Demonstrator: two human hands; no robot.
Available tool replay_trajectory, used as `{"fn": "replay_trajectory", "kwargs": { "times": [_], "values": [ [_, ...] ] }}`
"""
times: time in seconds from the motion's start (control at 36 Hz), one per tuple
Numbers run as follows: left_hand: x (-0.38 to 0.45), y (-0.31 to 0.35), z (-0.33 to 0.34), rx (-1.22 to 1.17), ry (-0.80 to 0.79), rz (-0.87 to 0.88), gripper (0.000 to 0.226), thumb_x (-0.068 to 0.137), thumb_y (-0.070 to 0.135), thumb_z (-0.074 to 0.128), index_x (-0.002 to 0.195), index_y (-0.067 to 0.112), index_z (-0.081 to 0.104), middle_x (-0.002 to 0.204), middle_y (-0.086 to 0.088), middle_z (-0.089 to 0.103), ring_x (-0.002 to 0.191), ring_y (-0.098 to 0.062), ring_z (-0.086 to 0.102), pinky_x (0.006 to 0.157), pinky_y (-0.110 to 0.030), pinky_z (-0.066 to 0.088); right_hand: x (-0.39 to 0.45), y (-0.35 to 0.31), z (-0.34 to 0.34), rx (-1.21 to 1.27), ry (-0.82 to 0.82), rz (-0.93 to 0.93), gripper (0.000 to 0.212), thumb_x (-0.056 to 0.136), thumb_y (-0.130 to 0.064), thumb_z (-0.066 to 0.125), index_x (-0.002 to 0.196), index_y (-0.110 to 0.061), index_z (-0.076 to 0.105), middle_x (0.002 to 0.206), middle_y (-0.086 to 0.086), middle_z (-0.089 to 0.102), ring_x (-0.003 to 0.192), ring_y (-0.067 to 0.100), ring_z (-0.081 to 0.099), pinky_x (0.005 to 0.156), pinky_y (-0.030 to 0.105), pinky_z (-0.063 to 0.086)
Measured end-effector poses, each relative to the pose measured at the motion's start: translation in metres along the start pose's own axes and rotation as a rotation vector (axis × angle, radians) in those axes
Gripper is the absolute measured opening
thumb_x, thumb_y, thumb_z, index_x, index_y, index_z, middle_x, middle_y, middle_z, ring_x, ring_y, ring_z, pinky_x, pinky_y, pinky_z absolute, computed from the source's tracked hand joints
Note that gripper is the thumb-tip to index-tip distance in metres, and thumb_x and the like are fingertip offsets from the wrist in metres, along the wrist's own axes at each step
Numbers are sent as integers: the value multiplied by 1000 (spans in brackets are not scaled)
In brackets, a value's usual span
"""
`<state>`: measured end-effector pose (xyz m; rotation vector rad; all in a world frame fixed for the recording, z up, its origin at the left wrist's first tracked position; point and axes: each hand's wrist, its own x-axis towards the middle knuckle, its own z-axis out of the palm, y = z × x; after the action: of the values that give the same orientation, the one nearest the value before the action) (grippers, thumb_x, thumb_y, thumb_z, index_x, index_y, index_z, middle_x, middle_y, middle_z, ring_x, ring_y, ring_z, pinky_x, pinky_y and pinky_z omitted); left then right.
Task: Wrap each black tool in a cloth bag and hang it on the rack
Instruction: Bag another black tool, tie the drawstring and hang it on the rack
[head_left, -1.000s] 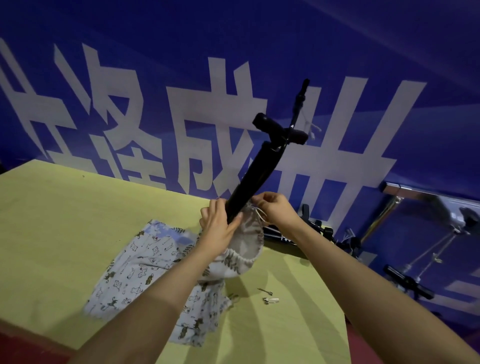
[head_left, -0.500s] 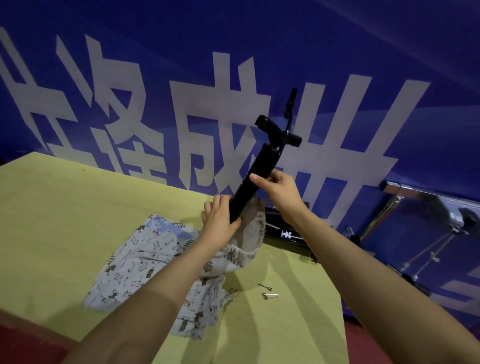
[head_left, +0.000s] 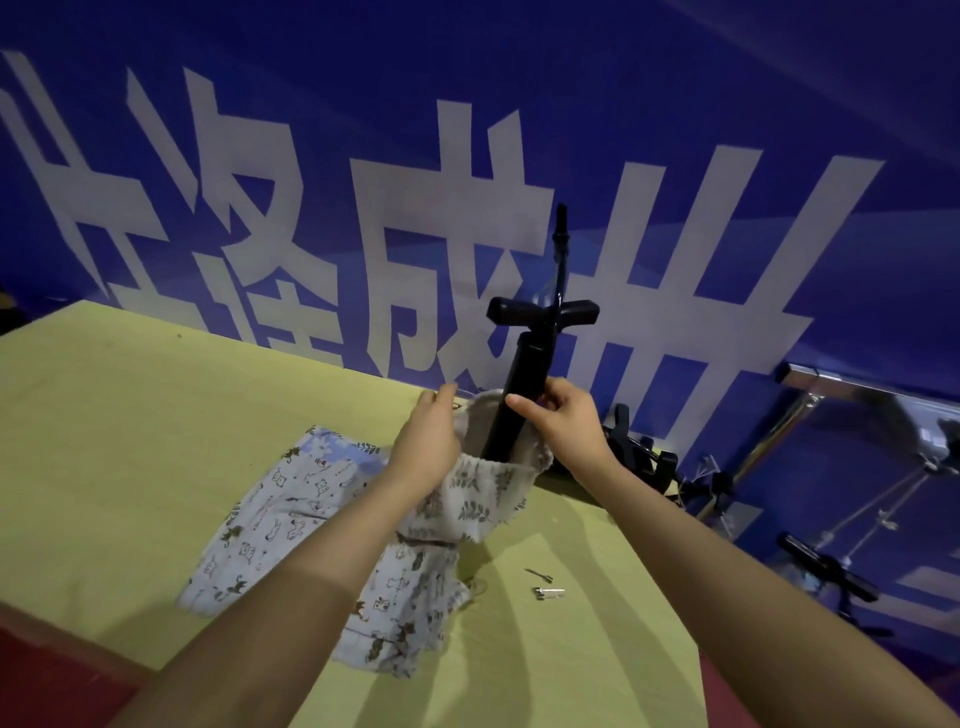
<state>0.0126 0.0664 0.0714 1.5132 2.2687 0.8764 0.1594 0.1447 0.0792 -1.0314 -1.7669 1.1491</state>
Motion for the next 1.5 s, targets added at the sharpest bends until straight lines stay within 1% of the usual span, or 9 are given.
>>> {"fn": "replay_trajectory", "kwargs": {
  "times": [0.17, 0.31, 0.53, 0.64, 0.72, 0.86, 1.08, 1.36, 1.5],
  "values": [
    [-2, 20, -20, -266, 280, 161, 67, 91, -3, 43, 143, 29, 16, 134, -11, 39, 75, -18, 54, 66, -37, 52, 6, 1, 8, -165, -7, -38, 36, 81, -32, 73, 109, -11, 65, 89, 3, 63, 80, 16, 61, 70, 33, 53],
    [0, 22, -24, -161, 238, 346, 91, 89, -5, 47, 139, 55, 1, 136, -7, 27, 67, -12, 52, 55, -21, 48, 4, 7, 17, -344, -31, -97, 34, 80, -36, 73, 108, -17, 66, 83, -5, 56, 75, 10, 53, 64, 27, 43],
    [0, 10, -19, -74, 207, 238, 70, 85, -10, 48, 142, 29, 33, 139, -8, 28, 80, -19, 56, 71, -30, 53, -2, 4, 15, -284, -257, 8, 48, 79, -26, 75, 122, -15, 59, 115, 3, 61, 103, 17, 59, 90, 33, 51],
    [2, 10, -20, 1, 212, 258, 70, 85, -9, 50, 142, 27, 33, 141, -8, 24, 76, -21, 56, 67, -31, 53, -3, -3, 4, -167, -293, 22, 40, 85, -5, 63, 124, -12, 55, 97, 0, 64, 71, -1, 57, 60, 11, 46],
    [6, 12, -22, 56, 209, 249, 72, 85, -7, 51, 143, 28, 30, 142, -7, 23, 75, -18, 49, 60, -24, 42, 1, -8, -7, -261, -204, -18, 36, 87, 6, 50, 118, -9, 59, 68, 1, 50, 53, 7, 43, 52, 20, 40],
    [7, 15, -22, 119, 209, 272, 72, 85, -7, 51, 144, 27, 28, 132, -8, 30, 96, -24, 51, 64, -23, 40, 8, -14, -21, -455, 100, -135, 36, 95, -2, 45, 128, -11, 54, 115, 6, 58, 91, 15, 56, 86, 33, 52],
    [8, 35, -33, 269, 229, 386, 61, 87, -9, 44, 140, 21, 38, 124, -10, 35, 109, -27, 37, 66, -28, 35, 14, -36, -24, -186, 237, -43, 33, 98, -28, 49, 76, -7, 62, 64, 5, 59, 56, 14, 51, 58, 28, 43],
    [-3, 47, -35, 407, 147, 425, 63, 86, 12, 48, 144, 25, 27, 134, -4, 34, 116, -28, 37, 90, -36, 39, 18, -79, -34, -22, 250, -69, 37, 94, -22, 51, 60, -11, 46, 55, 15, 50, 57, 34, 53, 64, 48, 51],
    [-5, 48, -27, 334, 206, 426, 38, 90, 35, 48, 124, 19, 45, 117, -2, 49, 107, -25, 47, 85, -34, 41, 18, -108, -38, 30, 279, -194, 37, 98, -21, 49, 64, -7, 47, 40, -11, 34, 38, 3, 34, 45, 18, 32]
  ]
}}
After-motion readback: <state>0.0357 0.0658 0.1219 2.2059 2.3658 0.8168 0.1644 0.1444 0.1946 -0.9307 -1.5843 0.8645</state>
